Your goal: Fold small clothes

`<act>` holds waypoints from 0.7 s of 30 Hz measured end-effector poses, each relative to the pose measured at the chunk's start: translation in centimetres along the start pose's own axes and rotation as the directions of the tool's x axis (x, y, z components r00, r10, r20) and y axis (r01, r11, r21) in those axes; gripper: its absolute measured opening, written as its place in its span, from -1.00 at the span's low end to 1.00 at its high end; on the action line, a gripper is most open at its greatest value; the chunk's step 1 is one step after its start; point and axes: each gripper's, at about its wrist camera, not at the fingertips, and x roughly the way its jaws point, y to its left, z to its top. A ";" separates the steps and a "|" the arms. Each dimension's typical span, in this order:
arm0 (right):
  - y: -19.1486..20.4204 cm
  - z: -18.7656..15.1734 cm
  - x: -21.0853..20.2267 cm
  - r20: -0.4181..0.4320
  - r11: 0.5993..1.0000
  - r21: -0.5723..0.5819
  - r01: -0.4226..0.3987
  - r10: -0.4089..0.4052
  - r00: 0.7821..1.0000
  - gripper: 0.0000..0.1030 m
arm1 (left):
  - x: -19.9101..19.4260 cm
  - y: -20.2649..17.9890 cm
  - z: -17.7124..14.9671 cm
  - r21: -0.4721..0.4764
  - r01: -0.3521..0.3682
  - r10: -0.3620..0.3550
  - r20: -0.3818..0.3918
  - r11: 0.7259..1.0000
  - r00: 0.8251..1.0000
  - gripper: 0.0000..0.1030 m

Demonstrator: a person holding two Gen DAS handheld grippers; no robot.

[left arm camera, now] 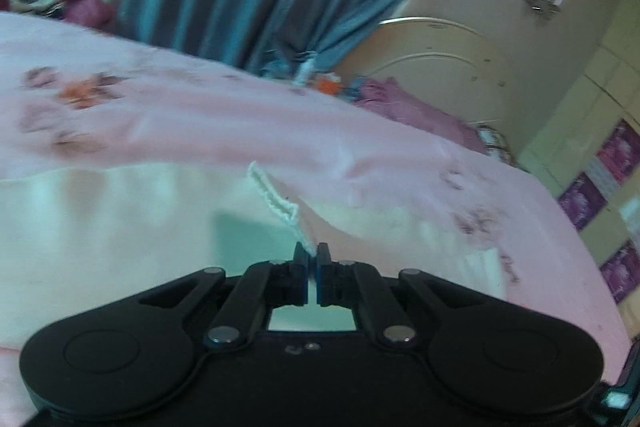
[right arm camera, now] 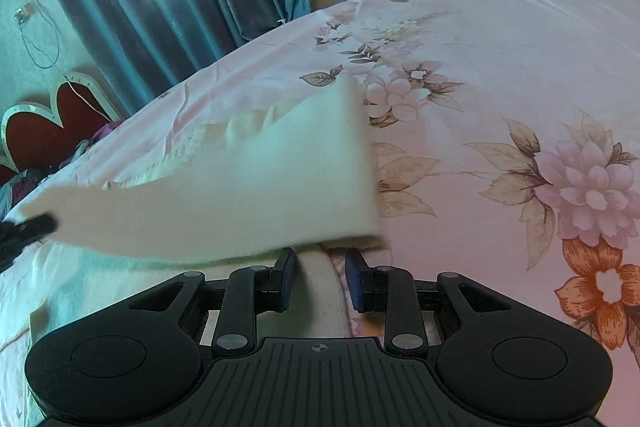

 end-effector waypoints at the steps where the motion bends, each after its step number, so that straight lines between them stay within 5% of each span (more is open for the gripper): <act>1: 0.0 0.0 0.0 0.004 1.000 -0.006 0.005 -0.005 1.000 -0.46 | 0.1 0.7 -0.2 -0.008 -0.016 0.016 -0.009 1.000 1.000 -0.94; 10: 0.7 -0.3 0.1 0.015 0.996 -0.075 0.043 -0.042 0.999 -0.49 | -1.2 3.6 -1.2 -0.077 -0.063 0.063 0.000 0.995 0.998 -0.94; 14: 0.7 -0.3 -0.1 0.024 0.996 -0.076 0.038 -0.036 0.999 -0.94 | -0.8 4.5 -1.2 -0.075 -0.078 0.076 -0.022 0.994 0.997 -0.94; 21: 0.7 -0.3 0.3 0.020 0.994 -0.095 0.063 -0.061 0.998 -0.95 | -1.2 4.5 -2.4 -0.070 -0.095 0.094 -0.012 0.993 0.995 -0.94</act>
